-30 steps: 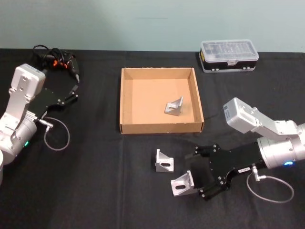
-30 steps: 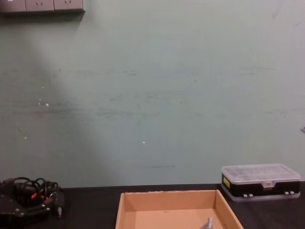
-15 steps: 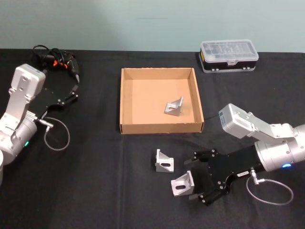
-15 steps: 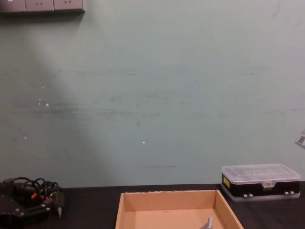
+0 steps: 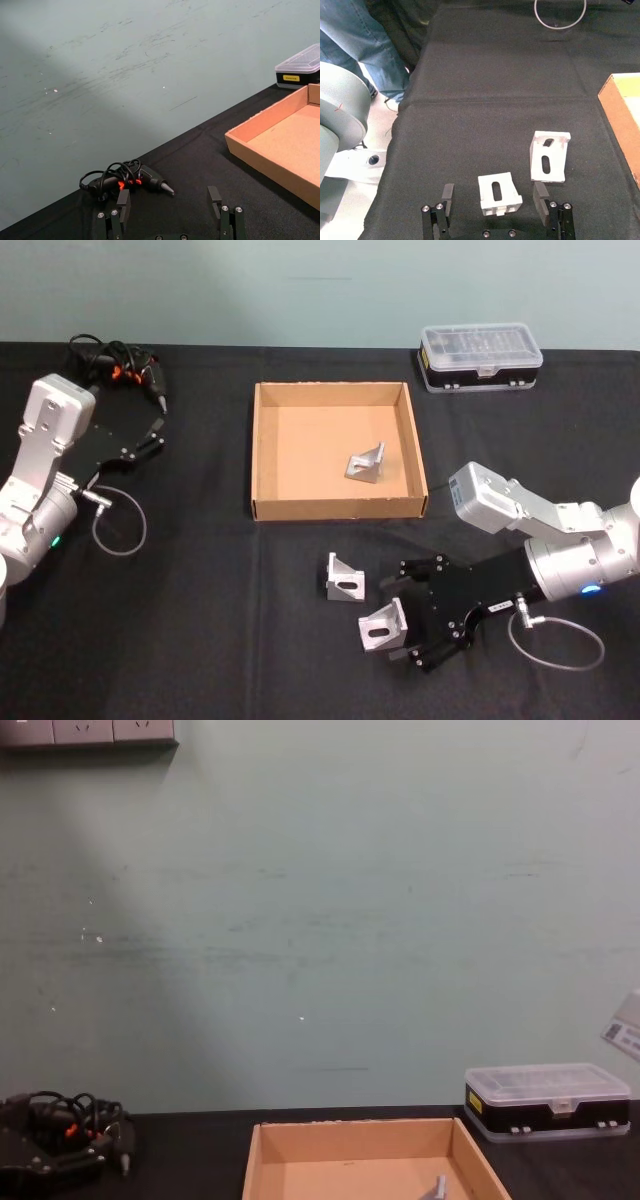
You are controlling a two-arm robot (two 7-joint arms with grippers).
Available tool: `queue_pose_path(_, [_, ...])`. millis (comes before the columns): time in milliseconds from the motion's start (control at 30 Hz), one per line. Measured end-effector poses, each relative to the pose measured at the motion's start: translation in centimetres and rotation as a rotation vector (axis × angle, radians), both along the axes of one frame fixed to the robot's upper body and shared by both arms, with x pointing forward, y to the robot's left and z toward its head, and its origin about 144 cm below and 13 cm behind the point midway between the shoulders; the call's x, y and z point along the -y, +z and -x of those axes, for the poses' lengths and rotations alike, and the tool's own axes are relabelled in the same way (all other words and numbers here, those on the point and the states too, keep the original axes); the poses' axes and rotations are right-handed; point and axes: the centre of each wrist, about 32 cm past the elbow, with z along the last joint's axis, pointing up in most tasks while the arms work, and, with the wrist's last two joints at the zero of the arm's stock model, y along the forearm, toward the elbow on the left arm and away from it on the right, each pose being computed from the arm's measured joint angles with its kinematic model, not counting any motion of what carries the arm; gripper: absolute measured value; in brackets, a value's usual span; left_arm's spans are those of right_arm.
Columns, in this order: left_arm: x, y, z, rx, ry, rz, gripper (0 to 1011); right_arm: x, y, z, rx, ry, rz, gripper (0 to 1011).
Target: Use one hand to pick up the angle iron from the table and place it into the box.
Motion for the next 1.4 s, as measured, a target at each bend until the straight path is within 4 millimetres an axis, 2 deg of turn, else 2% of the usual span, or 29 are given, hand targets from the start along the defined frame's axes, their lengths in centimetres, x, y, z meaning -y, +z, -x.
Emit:
queue_pose_path(533, [0.00,0.00,0.00,0.000,0.000,0.000,1000,-0.34,-0.34,0.01,-0.005,0.004,0.016,995])
queue_pose_path(800, [0.00,0.00,0.00,0.000,0.000,0.000,1000,-0.38,-0.37,0.07,-0.004,0.005,0.017,817])
queue_pose_path(900, [0.00,0.00,0.00,0.000,0.000,0.000,1000,-0.42,-0.39,0.08,-0.004,0.006,0.016,707])
queue_pose_path(933, [0.00,0.00,0.00,0.000,0.000,0.000,1000,-0.43,-0.40,0.08,-0.004,0.006,0.016,707])
queue_pose_path(967, [0.00,0.00,0.00,0.000,0.000,0.000,1000,-0.44,-0.40,0.08,-0.003,0.007,0.014,648])
queue_pose_path(1067, [0.00,0.00,0.00,0.000,0.000,0.000,1000,-0.48,-0.40,0.11,-0.003,0.009,0.012,592])
queue_pose_path(1133, [0.00,0.00,0.00,0.000,0.000,0.000,1000,-0.53,-0.42,0.12,-0.002,0.010,0.008,490])
queue_pose_path(1400, [0.00,0.00,0.00,0.000,0.000,0.000,1000,-0.73,-0.41,0.19,0.000,0.015,-0.003,472])
